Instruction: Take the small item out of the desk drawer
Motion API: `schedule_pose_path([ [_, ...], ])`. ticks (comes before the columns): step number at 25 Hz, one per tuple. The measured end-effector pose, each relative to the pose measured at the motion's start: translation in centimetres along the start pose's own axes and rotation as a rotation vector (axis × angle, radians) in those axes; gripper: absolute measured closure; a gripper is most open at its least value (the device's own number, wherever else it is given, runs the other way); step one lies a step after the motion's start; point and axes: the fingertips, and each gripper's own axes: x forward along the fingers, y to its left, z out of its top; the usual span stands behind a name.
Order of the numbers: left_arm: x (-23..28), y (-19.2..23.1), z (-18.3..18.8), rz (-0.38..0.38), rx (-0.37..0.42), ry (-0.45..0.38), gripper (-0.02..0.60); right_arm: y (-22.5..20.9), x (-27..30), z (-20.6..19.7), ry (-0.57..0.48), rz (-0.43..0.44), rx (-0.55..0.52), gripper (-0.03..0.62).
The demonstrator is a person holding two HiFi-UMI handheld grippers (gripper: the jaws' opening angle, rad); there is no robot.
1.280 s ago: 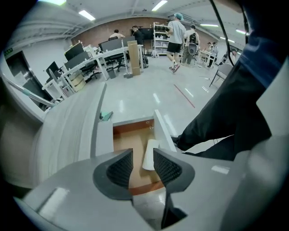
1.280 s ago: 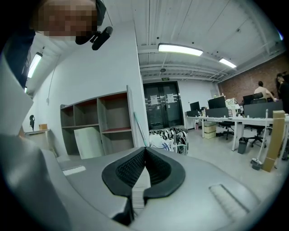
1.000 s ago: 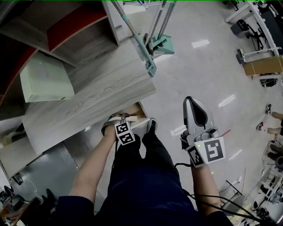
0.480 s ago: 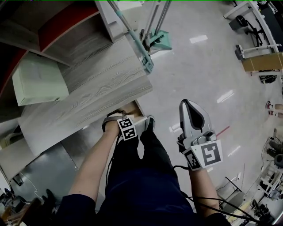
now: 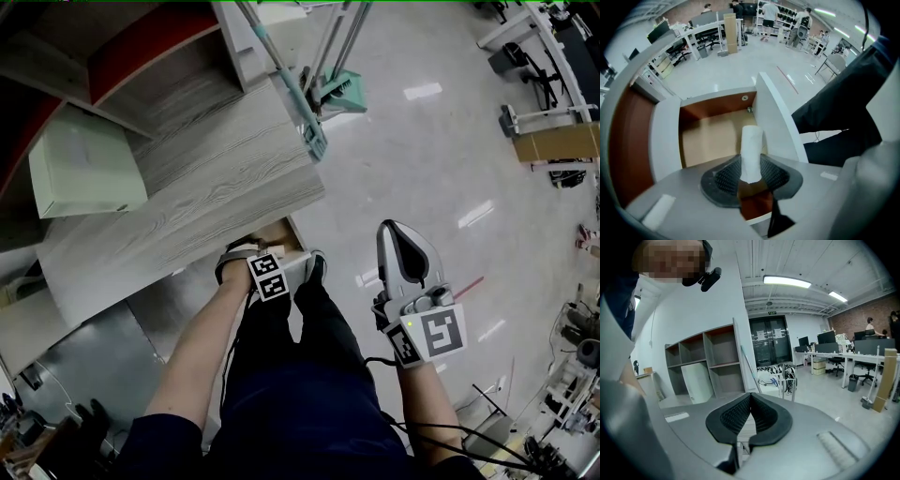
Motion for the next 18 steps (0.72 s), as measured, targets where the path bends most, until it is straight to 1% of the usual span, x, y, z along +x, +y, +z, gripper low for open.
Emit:
schedule_pose_path([
  [6,-2.8,0.5,1.2,0.038,-0.084,-0.093,0.453,0.9,0.3,0.6,-0.013,0.029,-0.008,0.588],
  [10,-5.8,1.2,2.4,0.062,-0.161,-0.175,0.453,1.6,0.8,1.5,-0.035,0.052,-0.017,0.588],
  [14,-9.8,2.4,3.4,0.107,-0.243,-0.271,0.453,2.4,1.1,2.6,-0.056,0.071,-0.032,0.588],
  [18,-14.8,4.2,4.6,0.172,-0.296,-0.378,0.453,3.0,1.3,4.1,-0.083,0.081,-0.052,0.588],
])
